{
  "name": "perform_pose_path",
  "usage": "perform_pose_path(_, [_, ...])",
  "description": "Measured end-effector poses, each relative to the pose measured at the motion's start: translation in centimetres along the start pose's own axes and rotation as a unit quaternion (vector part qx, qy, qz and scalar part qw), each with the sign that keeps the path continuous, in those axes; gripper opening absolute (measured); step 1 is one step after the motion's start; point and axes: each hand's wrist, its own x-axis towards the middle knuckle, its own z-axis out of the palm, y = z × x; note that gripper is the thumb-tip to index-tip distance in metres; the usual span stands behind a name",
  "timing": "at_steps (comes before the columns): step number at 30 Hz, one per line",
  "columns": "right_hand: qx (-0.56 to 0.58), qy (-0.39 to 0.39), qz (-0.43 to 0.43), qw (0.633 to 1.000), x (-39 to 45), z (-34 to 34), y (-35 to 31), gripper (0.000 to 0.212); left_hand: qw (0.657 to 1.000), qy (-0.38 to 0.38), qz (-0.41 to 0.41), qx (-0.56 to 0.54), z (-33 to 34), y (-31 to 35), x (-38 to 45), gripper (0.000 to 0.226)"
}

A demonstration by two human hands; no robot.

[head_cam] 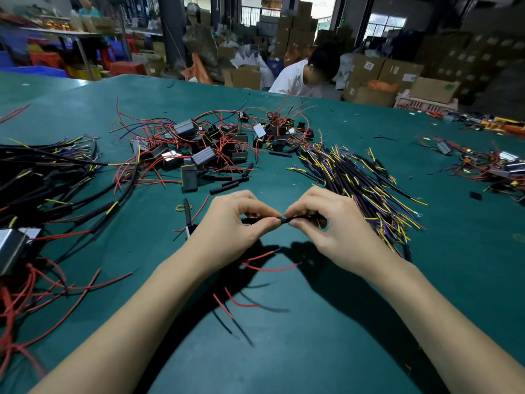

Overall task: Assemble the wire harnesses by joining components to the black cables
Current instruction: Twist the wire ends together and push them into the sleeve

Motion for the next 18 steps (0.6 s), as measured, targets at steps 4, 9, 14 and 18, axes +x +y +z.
perform_pose_path(4, [0.000, 0.013, 0.012, 1.000, 0.0, 0.1, 0.3, 0.018, 0.998, -0.022, -0.012, 0.050, -0.8, 0.1, 0.0, 0.026])
perform_pose_path(9, [-0.008, 0.020, 0.010, 1.000, -0.3, 0.0, 0.4, 0.024, 0.991, -0.069, -0.048, 0.101, -2.2, -0.2, 0.0, 0.041])
perform_pose_path(14, [-0.023, 0.022, 0.011, 0.999, -0.3, 0.2, 0.3, 0.024, 0.994, -0.050, -0.024, 0.093, -1.8, -0.3, 0.2, 0.011])
perform_pose_path(18, [-0.010, 0.041, 0.008, 0.999, -0.2, 0.2, 0.2, 0.023, 0.998, -0.036, -0.006, 0.052, -1.4, -0.6, 0.1, 0.008])
